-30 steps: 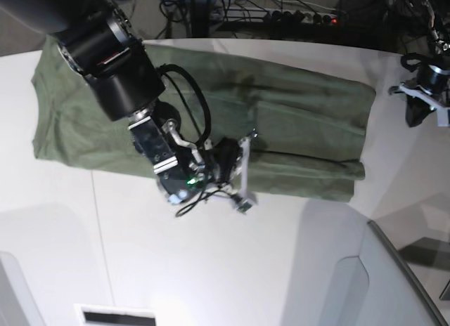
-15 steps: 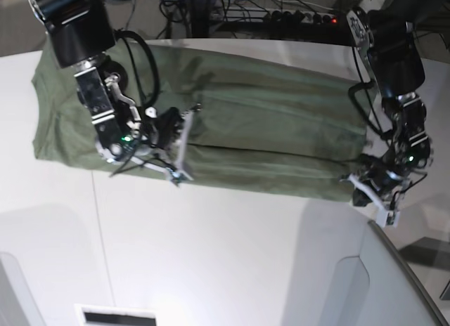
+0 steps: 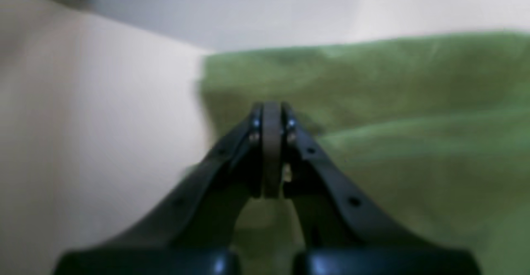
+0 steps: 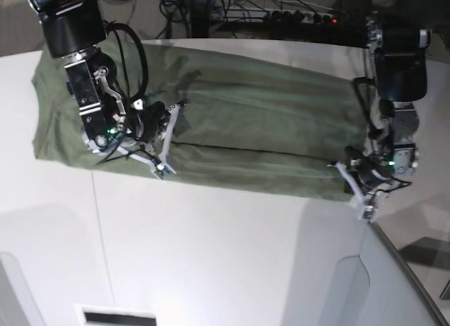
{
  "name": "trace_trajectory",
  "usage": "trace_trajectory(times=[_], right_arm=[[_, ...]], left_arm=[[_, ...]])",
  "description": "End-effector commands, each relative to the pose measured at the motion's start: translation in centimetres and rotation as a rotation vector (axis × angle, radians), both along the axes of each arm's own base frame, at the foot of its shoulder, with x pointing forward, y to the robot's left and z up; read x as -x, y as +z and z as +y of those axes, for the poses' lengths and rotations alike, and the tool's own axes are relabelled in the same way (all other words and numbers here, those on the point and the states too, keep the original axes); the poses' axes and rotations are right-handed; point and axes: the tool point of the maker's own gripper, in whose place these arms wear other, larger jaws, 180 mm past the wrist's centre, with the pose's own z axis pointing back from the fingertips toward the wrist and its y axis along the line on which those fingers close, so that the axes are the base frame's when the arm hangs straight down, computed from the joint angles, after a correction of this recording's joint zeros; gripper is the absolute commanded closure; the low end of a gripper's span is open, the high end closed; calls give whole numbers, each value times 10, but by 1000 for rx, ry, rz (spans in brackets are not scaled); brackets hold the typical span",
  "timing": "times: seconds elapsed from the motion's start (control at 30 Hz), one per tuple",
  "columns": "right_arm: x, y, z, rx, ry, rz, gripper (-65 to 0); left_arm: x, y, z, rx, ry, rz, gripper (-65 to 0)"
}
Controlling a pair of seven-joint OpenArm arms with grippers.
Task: Layout the t-shirt on the table in an organized manner, then fold the t-shirt properly
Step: 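Grasp the folded shirt edge with both grippers and press it flat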
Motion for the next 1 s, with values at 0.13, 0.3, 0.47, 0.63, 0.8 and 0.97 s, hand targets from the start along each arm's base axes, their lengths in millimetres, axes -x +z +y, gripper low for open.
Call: trace_trajectory(times=[0.13, 0.3, 0.47, 0.63, 0.8, 0.97], right_arm=[[-8, 8, 2, -17, -1, -32, 0], [-3, 5, 4, -23, -3, -22, 0], [0, 8, 7, -33, -1, -29, 0], [1, 13, 10, -42, 3, -46, 0], [3, 12, 9, -42, 1, -41, 0], [3, 12, 9, -41, 1, -40, 0]], left_arm=[[-17, 39, 38, -319, -188, 4, 0], [-5, 21, 25, -372, -385, 174, 0], [-7, 6, 23, -346, -418, 259, 0], [-16, 8, 16, -326, -436, 211, 0], [-28, 18, 16, -331, -432, 186, 0], [-37, 17, 5, -298, -437, 169, 0]])
